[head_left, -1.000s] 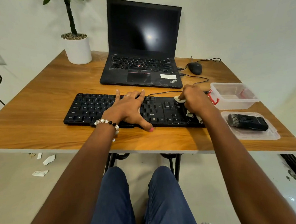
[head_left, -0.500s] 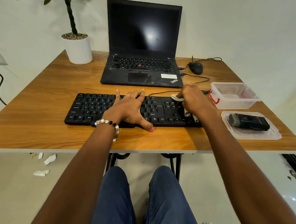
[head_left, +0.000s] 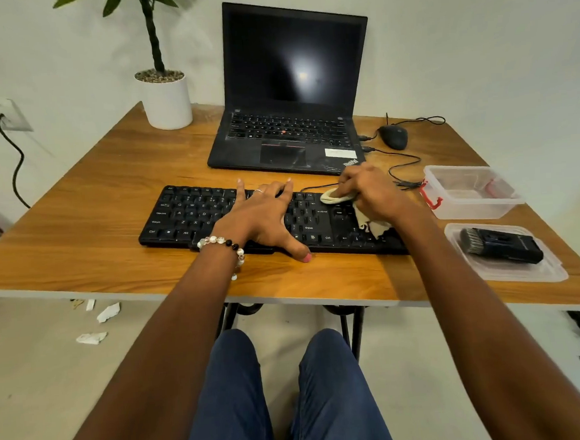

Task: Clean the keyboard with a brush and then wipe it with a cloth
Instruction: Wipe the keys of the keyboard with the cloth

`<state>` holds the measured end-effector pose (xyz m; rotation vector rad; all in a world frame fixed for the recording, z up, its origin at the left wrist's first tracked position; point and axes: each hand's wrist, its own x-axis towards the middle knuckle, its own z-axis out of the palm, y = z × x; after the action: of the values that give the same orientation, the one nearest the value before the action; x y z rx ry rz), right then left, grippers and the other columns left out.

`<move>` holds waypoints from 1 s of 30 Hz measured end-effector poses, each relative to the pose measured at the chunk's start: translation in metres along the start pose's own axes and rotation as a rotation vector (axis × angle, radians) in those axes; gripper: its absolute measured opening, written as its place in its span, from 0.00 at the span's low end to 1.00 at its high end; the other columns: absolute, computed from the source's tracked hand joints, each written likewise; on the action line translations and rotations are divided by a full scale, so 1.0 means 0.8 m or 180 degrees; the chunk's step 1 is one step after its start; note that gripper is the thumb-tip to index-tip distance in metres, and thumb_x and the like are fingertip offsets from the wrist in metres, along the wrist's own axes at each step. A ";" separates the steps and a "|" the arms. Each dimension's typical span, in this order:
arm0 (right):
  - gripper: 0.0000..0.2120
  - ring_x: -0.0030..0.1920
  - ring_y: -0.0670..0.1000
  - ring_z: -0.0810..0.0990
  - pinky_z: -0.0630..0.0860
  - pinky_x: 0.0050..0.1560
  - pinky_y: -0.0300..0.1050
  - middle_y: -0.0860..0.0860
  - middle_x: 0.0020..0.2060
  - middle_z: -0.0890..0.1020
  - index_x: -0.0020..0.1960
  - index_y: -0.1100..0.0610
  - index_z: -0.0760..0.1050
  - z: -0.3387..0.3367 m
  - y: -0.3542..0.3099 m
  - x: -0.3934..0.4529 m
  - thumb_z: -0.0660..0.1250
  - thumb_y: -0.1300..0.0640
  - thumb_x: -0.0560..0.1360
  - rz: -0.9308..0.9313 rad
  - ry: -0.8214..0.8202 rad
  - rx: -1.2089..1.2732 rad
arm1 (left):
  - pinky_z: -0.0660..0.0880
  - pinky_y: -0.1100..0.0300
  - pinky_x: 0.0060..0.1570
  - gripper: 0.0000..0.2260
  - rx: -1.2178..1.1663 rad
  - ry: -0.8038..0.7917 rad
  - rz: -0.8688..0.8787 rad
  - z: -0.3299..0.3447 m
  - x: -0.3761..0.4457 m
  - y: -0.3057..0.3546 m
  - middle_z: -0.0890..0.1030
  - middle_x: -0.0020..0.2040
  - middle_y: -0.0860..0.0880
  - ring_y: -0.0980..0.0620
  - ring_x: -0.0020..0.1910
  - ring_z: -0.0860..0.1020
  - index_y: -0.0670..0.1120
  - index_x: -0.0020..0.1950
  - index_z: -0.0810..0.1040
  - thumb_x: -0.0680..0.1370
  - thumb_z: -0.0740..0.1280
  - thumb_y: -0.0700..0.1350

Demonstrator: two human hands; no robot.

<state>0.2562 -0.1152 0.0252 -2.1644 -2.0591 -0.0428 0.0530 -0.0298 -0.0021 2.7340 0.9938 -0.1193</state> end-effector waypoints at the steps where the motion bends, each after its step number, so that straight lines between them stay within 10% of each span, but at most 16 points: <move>1: 0.17 0.57 0.52 0.70 0.59 0.50 0.37 0.54 0.57 0.78 0.61 0.58 0.80 -0.003 0.008 -0.004 0.62 0.70 0.77 0.0045 -0.0006 -0.0045 | 0.30 0.33 0.68 0.64 -0.0001 0.0011 0.0002 0.000 -0.001 0.000 0.46 0.80 0.49 0.45 0.78 0.44 0.47 0.79 0.38 0.57 0.68 0.76; 12: 0.16 0.63 0.60 0.73 0.73 0.61 0.50 0.62 0.62 0.76 0.65 0.64 0.74 -0.004 -0.018 -0.037 0.64 0.65 0.78 0.1232 0.0242 -0.0556 | 0.30 0.31 0.67 0.64 0.0011 0.0053 -0.0002 0.001 -0.001 0.000 0.45 0.80 0.49 0.45 0.78 0.44 0.48 0.79 0.38 0.57 0.67 0.77; 19: 0.13 0.52 0.52 0.78 0.77 0.52 0.53 0.54 0.55 0.83 0.58 0.54 0.82 -0.019 -0.001 -0.047 0.67 0.63 0.76 0.1679 0.0338 0.1740 | 0.28 0.29 0.64 0.64 0.0033 -0.0234 -0.0066 -0.009 -0.001 0.007 0.42 0.80 0.49 0.44 0.78 0.41 0.49 0.78 0.36 0.57 0.68 0.76; 26: 0.13 0.63 0.59 0.71 0.70 0.62 0.48 0.61 0.62 0.74 0.59 0.63 0.78 0.025 -0.051 -0.027 0.67 0.62 0.75 0.1131 0.0343 -0.0024 | 0.29 0.29 0.64 0.65 0.0026 -0.0188 0.0028 -0.006 0.009 0.027 0.43 0.80 0.49 0.44 0.78 0.41 0.50 0.79 0.37 0.55 0.67 0.76; 30: 0.19 0.62 0.54 0.72 0.69 0.57 0.41 0.55 0.61 0.75 0.66 0.58 0.76 0.006 -0.035 -0.038 0.65 0.66 0.76 0.0597 0.0066 0.0257 | 0.28 0.29 0.64 0.66 0.0058 -0.0108 0.0046 -0.003 0.010 0.021 0.44 0.80 0.50 0.46 0.78 0.42 0.48 0.79 0.38 0.54 0.66 0.78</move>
<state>0.2263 -0.1432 0.0197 -2.2856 -1.8053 0.0388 0.0695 -0.0368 0.0019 2.7456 0.9683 -0.1725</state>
